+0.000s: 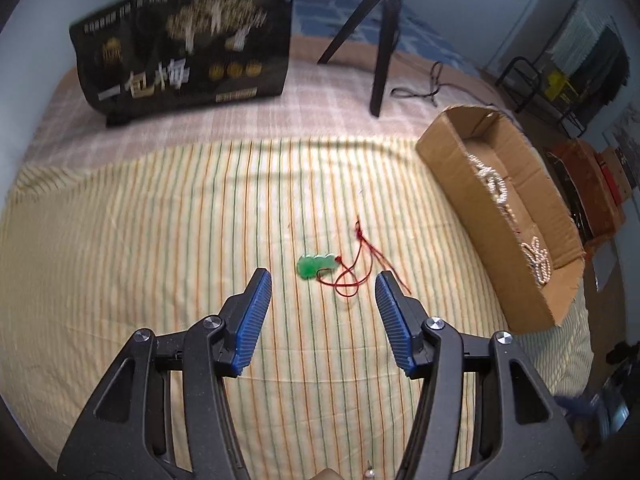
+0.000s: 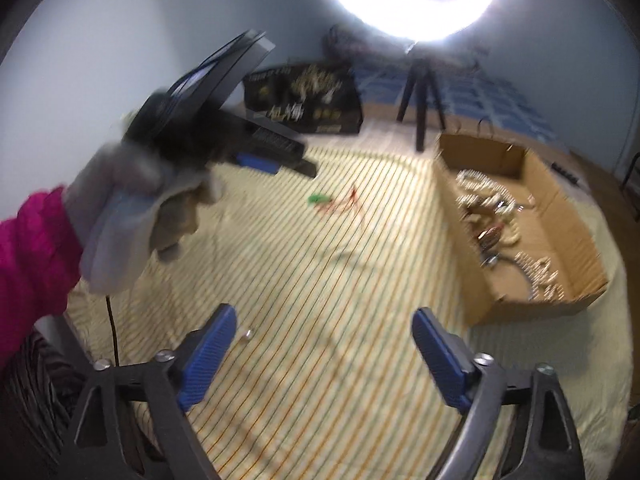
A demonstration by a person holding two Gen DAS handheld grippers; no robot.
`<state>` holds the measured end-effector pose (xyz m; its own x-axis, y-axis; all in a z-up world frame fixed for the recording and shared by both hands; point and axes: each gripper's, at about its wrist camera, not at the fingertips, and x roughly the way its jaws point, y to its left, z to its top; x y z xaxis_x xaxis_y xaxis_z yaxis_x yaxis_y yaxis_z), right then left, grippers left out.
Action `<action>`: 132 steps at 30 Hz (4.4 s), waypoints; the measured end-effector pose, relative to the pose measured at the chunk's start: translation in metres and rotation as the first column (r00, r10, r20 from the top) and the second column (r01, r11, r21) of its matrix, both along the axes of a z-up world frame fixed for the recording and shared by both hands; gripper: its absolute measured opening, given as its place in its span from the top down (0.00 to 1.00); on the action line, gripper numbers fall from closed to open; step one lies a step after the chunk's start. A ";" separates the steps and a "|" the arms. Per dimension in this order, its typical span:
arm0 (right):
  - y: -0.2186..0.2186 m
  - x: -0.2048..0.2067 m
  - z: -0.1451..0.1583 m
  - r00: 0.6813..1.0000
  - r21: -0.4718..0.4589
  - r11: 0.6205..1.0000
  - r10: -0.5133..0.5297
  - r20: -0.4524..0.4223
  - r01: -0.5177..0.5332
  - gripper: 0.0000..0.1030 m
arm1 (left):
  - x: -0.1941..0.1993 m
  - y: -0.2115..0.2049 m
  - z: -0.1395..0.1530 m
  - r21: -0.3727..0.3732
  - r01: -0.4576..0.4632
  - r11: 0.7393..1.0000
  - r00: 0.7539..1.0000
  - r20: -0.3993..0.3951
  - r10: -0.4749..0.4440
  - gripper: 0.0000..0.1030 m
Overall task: Organize jewelry
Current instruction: 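Open both tools and withdraw them from the box toward the jade pendant, then grasp the green jade pendant by its body with the left tool, then carry the jade pendant into the box and open the left tool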
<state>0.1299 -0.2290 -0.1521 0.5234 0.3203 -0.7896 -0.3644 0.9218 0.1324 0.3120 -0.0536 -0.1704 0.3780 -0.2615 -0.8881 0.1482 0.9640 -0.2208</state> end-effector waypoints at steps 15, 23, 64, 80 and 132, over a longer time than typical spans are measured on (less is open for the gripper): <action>0.037 -0.008 -0.051 0.991 -0.003 0.996 0.087 -0.106 -0.087 0.54 | 0.023 -0.014 -0.044 0.027 -0.080 0.996 0.995 -0.064 0.082 0.47; 0.051 -0.009 -0.061 0.987 -0.016 0.992 0.124 -0.104 -0.127 0.63 | 0.033 -0.022 -0.050 0.051 -0.085 0.995 0.994 -0.057 0.088 0.53; 0.073 0.000 -0.059 0.980 -0.078 0.978 0.190 -0.058 -0.194 0.94 | 0.026 -0.004 -0.034 0.043 -0.105 0.994 0.994 -0.038 0.107 0.68; 0.031 -0.002 -0.001 0.996 -0.017 0.996 0.085 0.022 -0.085 0.94 | -0.004 0.007 0.028 -0.088 -0.082 0.993 0.994 0.059 0.087 0.68; -0.182 0.108 0.043 0.939 -0.012 0.940 -0.339 0.064 0.340 0.94 | -0.047 -0.172 0.110 -0.202 0.253 0.946 0.949 0.243 -0.202 0.68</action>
<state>0.2381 -0.4113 -0.1089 0.6443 0.0977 -0.7585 -0.0360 0.9946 0.0976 0.2651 -0.2252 -0.0602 0.4603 -0.5485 -0.6981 0.4265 0.8263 -0.3679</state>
